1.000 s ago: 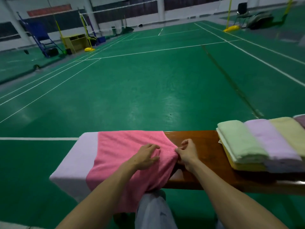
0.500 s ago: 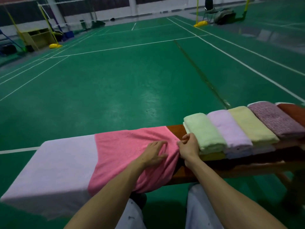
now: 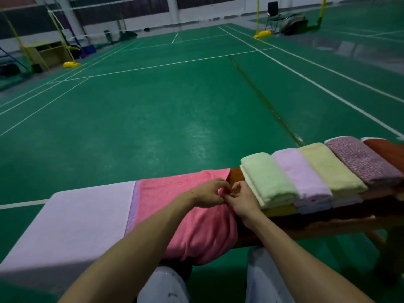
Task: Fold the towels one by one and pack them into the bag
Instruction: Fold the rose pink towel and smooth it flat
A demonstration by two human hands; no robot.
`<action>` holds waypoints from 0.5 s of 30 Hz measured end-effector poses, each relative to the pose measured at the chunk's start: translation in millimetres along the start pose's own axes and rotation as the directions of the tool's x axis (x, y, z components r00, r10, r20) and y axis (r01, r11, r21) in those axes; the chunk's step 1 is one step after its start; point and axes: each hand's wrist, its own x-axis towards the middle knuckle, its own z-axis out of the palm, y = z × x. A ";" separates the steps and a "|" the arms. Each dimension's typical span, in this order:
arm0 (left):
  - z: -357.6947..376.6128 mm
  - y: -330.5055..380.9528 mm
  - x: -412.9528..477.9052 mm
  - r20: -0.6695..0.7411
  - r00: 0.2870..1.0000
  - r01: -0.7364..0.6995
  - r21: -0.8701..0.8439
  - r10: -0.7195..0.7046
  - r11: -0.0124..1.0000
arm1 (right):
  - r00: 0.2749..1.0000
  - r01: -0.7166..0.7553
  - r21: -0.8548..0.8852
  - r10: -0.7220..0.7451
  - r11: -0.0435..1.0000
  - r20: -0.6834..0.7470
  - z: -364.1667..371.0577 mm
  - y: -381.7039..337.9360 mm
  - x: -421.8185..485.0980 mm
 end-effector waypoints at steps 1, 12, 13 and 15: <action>-4.4 -1.6 -3.4 0.017 1.000 0.019 0.009 -0.019 1.000 | 0.999 0.000 0.017 -0.001 1.000 0.039 2.2 -0.8 -0.8; -23.9 -47.8 -52.3 -0.093 0.995 0.021 -0.144 -0.035 0.989 | 0.950 0.005 -0.055 0.012 0.998 0.311 18.7 -16.2 0.0; -24.5 -51.7 -57.7 -0.112 0.992 0.036 -0.216 -0.061 0.976 | 0.940 -0.009 -0.049 0.025 0.999 0.341 19.2 -17.8 0.1; -26.6 -59.0 -69.1 -0.126 0.985 0.069 -0.349 -0.119 0.935 | 0.916 -0.042 -0.038 0.053 0.998 0.398 20.5 -20.7 0.3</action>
